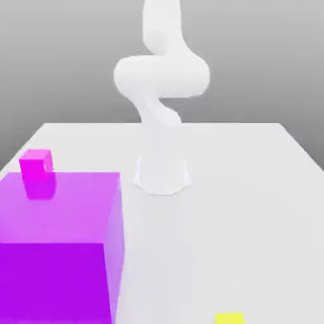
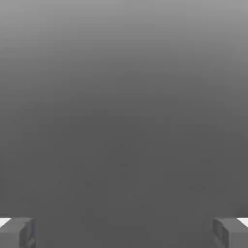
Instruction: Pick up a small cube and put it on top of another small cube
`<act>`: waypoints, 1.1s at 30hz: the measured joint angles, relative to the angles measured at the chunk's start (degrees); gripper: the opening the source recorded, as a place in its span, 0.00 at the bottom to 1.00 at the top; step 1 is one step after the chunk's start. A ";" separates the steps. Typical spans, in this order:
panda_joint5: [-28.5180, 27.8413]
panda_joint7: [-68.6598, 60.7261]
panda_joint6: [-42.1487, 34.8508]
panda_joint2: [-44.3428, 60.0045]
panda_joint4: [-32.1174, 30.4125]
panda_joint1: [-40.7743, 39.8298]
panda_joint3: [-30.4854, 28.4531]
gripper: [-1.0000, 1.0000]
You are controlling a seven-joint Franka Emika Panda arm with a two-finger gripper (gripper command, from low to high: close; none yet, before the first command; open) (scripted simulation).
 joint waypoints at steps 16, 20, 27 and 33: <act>-19.05 -17.10 2.72 30.04 -17.41 -22.85 -23.94 0.50; -13.08 -16.63 12.59 34.38 -22.11 -22.10 -25.41 0.50; 0.43 -16.17 30.25 40.99 -29.83 -20.57 -25.50 0.50; 21.14 -29.15 40.48 52.19 -28.25 -27.09 -12.97 0.50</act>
